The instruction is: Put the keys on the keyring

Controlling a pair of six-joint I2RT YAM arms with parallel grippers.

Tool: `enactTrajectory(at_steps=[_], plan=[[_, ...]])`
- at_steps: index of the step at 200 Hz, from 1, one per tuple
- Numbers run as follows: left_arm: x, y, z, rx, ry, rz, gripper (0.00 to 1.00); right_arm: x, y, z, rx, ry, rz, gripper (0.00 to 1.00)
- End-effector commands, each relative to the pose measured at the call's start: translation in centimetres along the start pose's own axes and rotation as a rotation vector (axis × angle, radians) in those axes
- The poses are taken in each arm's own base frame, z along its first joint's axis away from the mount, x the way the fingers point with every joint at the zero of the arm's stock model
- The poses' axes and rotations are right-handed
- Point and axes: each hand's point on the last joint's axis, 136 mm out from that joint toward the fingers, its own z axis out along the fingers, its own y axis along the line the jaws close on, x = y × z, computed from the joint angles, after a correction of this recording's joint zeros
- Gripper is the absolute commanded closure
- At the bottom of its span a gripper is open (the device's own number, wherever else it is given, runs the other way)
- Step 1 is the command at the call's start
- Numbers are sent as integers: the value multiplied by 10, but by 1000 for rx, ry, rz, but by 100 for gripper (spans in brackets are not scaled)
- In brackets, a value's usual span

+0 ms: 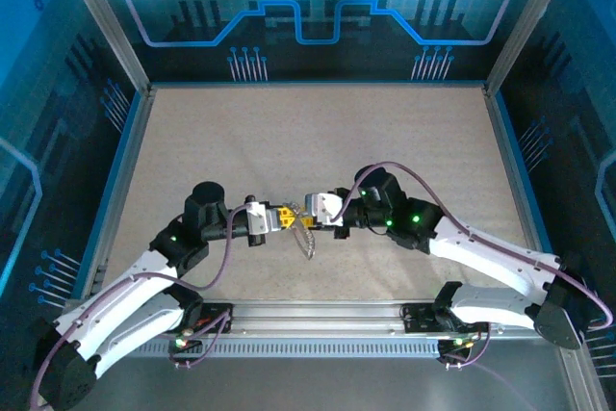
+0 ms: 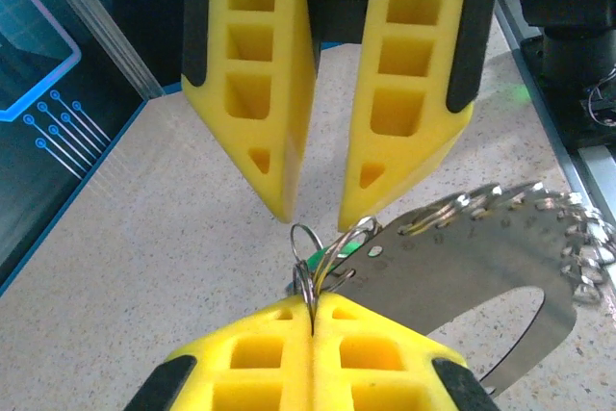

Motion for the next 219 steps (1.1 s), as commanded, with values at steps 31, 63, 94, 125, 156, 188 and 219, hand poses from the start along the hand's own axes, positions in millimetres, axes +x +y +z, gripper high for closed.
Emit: enactTrajectory(at_steps=[31, 63, 94, 125, 156, 188, 219], plan=[[-36, 4, -5, -12, -170, 44, 100, 5, 4, -1, -21, -10, 10, 77], [-38, 0, -4, 10, -192, 42, 100, 8, 3, -1, -14, -2, 13, 76], [-40, -3, -4, 31, -207, 36, 100, 9, 0, -1, -7, -7, 27, 75], [-42, -5, -3, 52, -217, 30, 100, 6, -2, 0, 2, -25, 27, 77], [-42, -8, -2, 70, -227, 19, 100, 0, -1, -1, -8, -55, 20, 81], [-42, -6, -1, 65, -234, 4, 100, -3, -1, -2, -6, -75, 26, 91], [-40, -2, 0, 44, -216, -11, 100, 0, -1, -3, -3, -63, 24, 100]])
